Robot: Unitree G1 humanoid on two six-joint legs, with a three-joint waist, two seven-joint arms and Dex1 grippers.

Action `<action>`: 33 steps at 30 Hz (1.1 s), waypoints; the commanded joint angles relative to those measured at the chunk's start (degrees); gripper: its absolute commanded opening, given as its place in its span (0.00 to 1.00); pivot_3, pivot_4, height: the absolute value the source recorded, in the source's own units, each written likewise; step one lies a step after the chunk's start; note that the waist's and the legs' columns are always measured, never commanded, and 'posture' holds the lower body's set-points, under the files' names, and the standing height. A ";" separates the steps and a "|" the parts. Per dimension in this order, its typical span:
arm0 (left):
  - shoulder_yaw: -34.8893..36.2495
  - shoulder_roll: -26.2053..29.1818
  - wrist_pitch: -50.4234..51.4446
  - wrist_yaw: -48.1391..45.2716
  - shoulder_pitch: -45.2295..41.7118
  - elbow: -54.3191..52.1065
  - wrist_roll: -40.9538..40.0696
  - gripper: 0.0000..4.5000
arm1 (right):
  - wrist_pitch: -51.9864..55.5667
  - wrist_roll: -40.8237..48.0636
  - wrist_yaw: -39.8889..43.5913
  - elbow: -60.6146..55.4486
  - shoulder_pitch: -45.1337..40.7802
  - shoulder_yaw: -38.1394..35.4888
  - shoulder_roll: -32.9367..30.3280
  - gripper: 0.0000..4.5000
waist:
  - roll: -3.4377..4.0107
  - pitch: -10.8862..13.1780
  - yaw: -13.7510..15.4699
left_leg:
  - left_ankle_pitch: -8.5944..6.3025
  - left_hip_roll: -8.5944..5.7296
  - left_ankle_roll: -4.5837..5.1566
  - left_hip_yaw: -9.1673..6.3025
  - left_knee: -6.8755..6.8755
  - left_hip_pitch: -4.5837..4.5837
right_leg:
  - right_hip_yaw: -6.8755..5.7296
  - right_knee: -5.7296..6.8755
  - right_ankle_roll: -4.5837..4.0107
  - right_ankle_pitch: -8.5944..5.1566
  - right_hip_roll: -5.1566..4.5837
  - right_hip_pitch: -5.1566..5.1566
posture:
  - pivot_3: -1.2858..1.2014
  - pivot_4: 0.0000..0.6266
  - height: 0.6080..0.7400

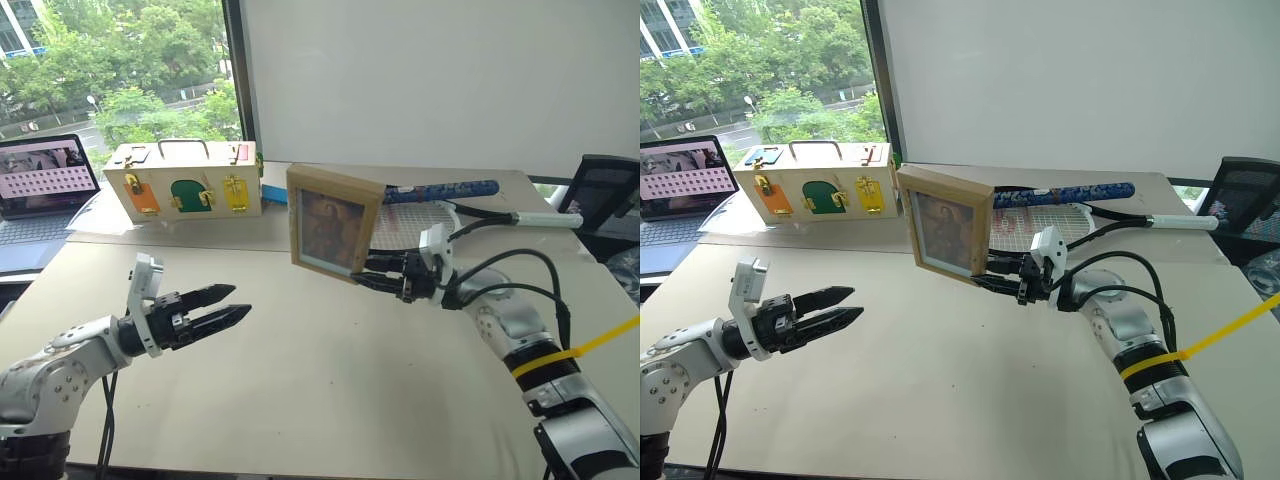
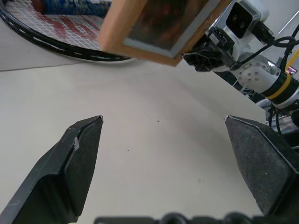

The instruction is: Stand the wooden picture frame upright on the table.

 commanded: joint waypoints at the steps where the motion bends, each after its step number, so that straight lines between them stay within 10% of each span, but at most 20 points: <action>1: 1.99 1.22 -1.65 -1.92 -0.66 -0.14 -0.35 1.00 | 9.62 -0.81 0.59 -3.94 0.27 -2.70 -1.58 0.25 | 0.00 0.00 0.10 | 0.00 0.00 0.00 0.00 0.01 0.00 | 0.00 0.00 0.00 0.00 0.00 -0.01 | 0.52 0.24 0.78; 23: -0.51 3.71 -7.54 -5.18 0.23 1.80 7.16 1.00 | 32.63 -4.82 0.51 4.32 1.78 -9.05 8.65 0.25 | -0.01 0.02 -0.50 | -0.03 0.01 0.04 0.01 0.00 -0.07 | 0.00 -0.03 0.01 -0.02 0.03 -0.10 | 0.52 0.24 0.78; 33: -1.83 3.37 -6.09 -4.32 -1.71 3.04 7.13 1.00 | 21.88 -17.19 -1.94 0.75 9.04 -3.37 11.13 0.25 | -0.02 -0.01 -0.47 | -0.03 0.03 0.04 0.01 0.00 -0.05 | -0.01 -0.04 0.18 -0.12 0.03 -0.08 | 0.52 0.24 0.78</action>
